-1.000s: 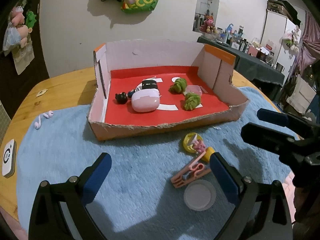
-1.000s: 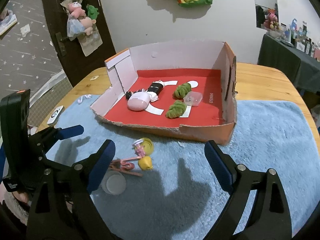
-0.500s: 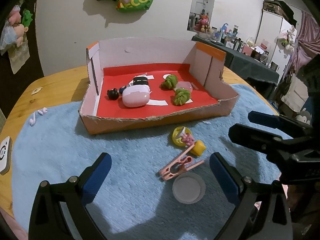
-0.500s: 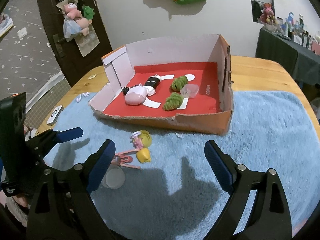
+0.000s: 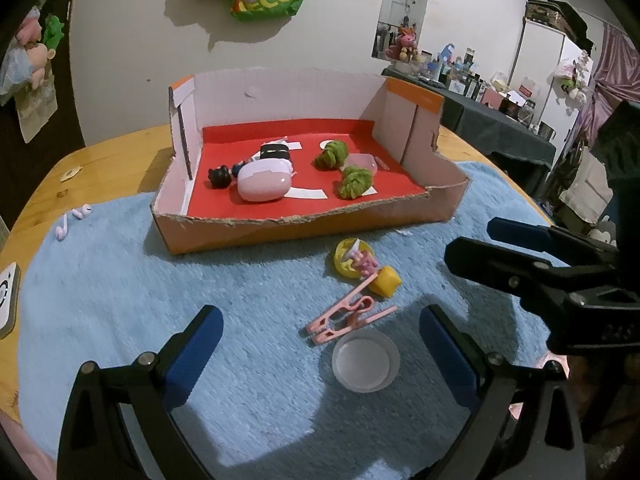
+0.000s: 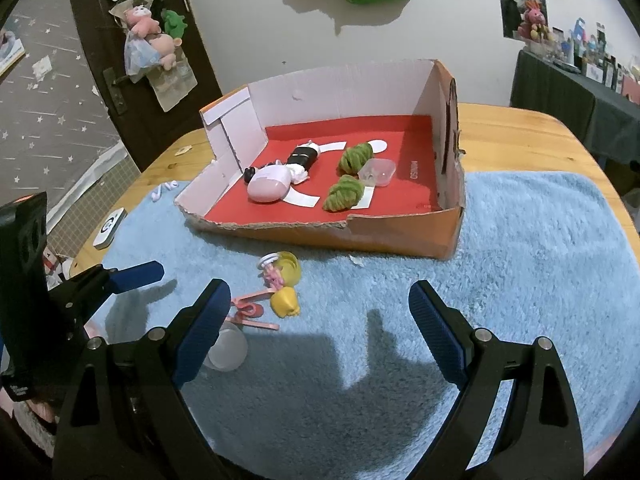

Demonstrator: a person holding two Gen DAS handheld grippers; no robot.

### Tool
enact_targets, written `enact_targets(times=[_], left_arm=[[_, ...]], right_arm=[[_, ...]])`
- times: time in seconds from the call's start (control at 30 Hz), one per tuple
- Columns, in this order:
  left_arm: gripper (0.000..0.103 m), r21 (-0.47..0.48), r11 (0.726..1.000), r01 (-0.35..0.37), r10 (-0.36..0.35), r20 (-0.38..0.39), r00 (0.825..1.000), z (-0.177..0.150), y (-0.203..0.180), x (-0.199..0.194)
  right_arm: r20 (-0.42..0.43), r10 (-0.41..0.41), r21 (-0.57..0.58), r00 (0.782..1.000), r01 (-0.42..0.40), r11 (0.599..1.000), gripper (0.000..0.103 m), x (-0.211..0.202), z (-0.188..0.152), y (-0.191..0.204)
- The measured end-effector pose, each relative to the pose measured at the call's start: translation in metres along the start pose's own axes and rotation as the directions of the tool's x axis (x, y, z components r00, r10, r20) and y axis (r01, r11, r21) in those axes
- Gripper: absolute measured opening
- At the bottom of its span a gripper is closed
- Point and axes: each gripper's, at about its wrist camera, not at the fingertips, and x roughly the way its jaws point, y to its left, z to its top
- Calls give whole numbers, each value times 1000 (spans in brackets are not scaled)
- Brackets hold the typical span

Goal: Organize objects
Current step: 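Grasp the white round lid with the left gripper while the right grasps the yellow-haired doll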

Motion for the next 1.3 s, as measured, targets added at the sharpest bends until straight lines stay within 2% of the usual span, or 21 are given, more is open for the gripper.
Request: enact_targets(times=[0.53, 0.73, 0.9, 1.07, 1.13, 1.3], left_arm=[[100, -10, 1000, -13, 13, -36, 999, -14, -4, 10], [100, -3, 1000, -30, 30, -36, 999, -16, -6, 11], [100, 0, 999, -47, 47, -52, 998, -19, -8, 16], [100, -3, 997, -72, 72, -50, 996, -22, -8, 19], [100, -4, 997, -81, 80, -46, 996, -23, -7, 20], [100, -6, 997, -82, 81, -50, 995, -27, -5, 24]], right_arm=[[-24, -16, 0, 1000, 16, 1000, 92, 11, -5, -2], [-14, -79, -36, 997, 78, 996, 92, 14, -8, -6], [-30, -93, -49, 995, 91, 995, 91, 21, -10, -11], [-40, -77, -73, 996, 74, 995, 83, 28, -11, -8], [-46, -70, -85, 996, 66, 994, 74, 32, -11, -6], [-69, -43, -110, 997, 35, 993, 64, 42, -10, 1]])
